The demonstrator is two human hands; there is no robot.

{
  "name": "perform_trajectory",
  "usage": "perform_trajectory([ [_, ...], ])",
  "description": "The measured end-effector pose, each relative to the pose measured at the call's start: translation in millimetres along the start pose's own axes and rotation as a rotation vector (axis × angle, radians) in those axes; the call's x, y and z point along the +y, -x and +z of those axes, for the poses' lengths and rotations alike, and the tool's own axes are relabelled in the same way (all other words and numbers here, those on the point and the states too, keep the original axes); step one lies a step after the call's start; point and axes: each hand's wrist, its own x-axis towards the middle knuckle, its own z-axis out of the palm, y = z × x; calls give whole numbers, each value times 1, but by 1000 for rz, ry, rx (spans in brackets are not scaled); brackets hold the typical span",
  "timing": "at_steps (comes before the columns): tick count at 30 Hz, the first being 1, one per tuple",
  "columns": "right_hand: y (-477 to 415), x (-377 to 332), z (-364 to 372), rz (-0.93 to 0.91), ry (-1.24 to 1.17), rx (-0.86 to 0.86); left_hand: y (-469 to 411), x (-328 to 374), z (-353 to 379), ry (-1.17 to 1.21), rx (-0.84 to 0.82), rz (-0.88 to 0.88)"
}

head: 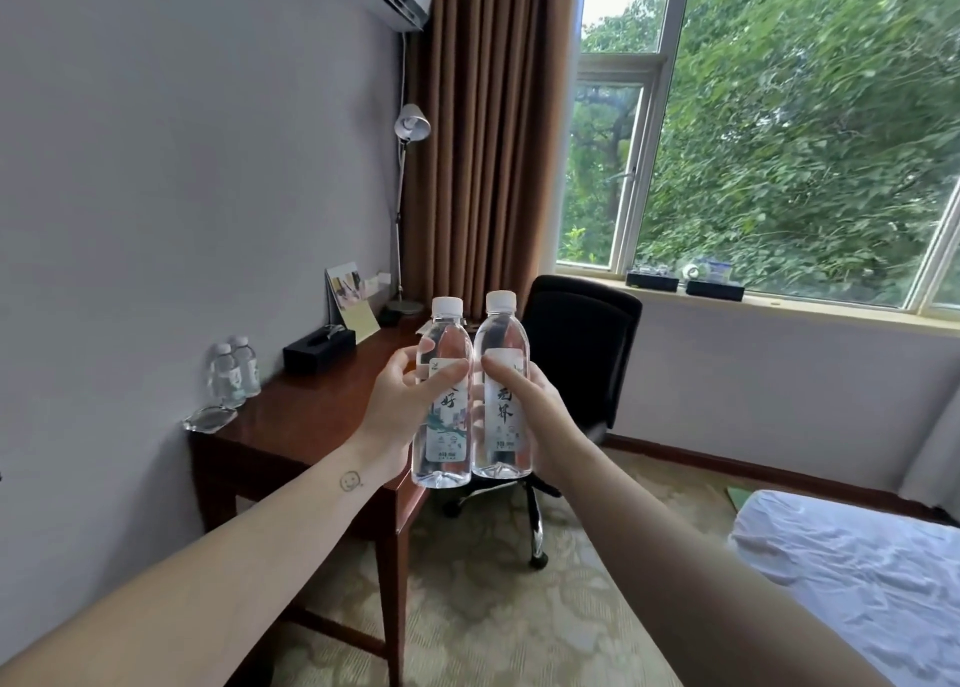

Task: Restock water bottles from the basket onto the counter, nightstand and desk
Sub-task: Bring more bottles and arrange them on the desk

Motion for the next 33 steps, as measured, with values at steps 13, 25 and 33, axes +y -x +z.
perform_trajectory([
  [13, -159, -11, -70, -13, 31, -86, -143, -37, 38, -94, 136, 107],
  [25, -270, 9, -109, 44, 8, -216, -232, -81, 43, -85, 247, 113],
  [33, -349, 32, -102, 71, 11, -274, -296, -104, 12, -101, 316, 125],
])
